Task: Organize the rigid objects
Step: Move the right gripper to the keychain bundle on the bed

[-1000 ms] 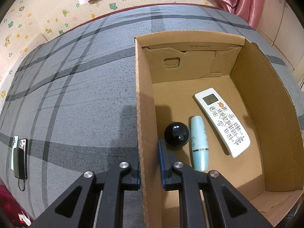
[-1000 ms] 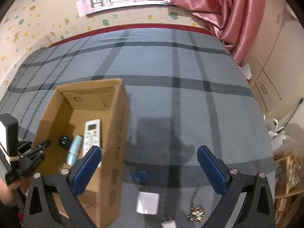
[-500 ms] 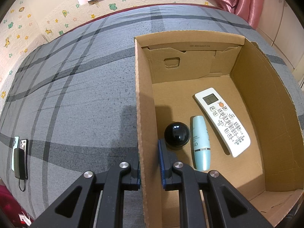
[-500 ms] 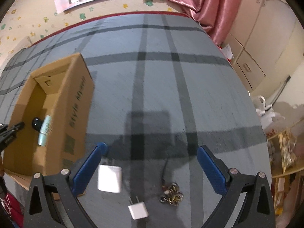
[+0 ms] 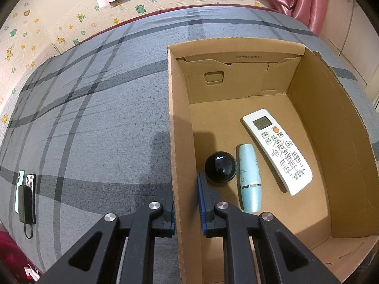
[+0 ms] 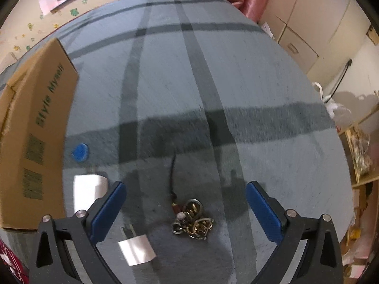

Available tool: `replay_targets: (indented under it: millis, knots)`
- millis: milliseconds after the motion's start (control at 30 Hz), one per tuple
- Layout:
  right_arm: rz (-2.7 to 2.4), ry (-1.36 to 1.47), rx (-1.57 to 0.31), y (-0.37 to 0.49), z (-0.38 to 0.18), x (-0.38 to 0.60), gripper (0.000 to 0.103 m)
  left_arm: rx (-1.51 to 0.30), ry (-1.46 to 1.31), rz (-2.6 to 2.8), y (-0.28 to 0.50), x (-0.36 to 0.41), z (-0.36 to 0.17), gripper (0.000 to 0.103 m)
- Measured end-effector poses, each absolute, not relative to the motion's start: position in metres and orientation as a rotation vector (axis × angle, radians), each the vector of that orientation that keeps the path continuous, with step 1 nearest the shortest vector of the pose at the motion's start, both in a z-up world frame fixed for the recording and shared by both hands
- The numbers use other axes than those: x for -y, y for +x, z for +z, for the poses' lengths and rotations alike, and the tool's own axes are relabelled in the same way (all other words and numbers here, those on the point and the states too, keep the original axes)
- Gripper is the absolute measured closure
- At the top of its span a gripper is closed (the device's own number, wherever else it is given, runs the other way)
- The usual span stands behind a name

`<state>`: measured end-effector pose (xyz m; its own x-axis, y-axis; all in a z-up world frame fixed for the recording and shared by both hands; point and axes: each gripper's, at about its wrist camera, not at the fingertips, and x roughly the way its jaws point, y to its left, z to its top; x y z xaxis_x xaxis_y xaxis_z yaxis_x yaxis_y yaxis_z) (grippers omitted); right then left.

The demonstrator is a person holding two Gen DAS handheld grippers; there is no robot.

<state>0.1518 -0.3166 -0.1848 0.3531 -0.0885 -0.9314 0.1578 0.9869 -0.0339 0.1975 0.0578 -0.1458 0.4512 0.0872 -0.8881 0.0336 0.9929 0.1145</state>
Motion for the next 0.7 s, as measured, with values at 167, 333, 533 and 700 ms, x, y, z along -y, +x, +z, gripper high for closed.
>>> replay_targets:
  millis: [167,333,533,700]
  knots:
    - [-0.182,0.088,-1.227,0.148,-0.205,0.326,0.000,-1.103,0.122,0.034,0.197,-0.058,-0.146,0.088]
    - [-0.194,0.111,-1.261,0.144,-0.224,0.332,0.000,-1.103,0.122,0.034,0.197,-0.058,-0.146,0.088]
    - [-0.197,0.115,-1.262,0.146,-0.232,0.335,0.000,-1.103,0.123,0.035,0.197,-0.058,-0.146,0.088]
    - [-0.199,0.126,-1.259,0.145,-0.232,0.333,0.002,-1.103,0.124,0.035,0.197,-0.058,-0.145,0.088]
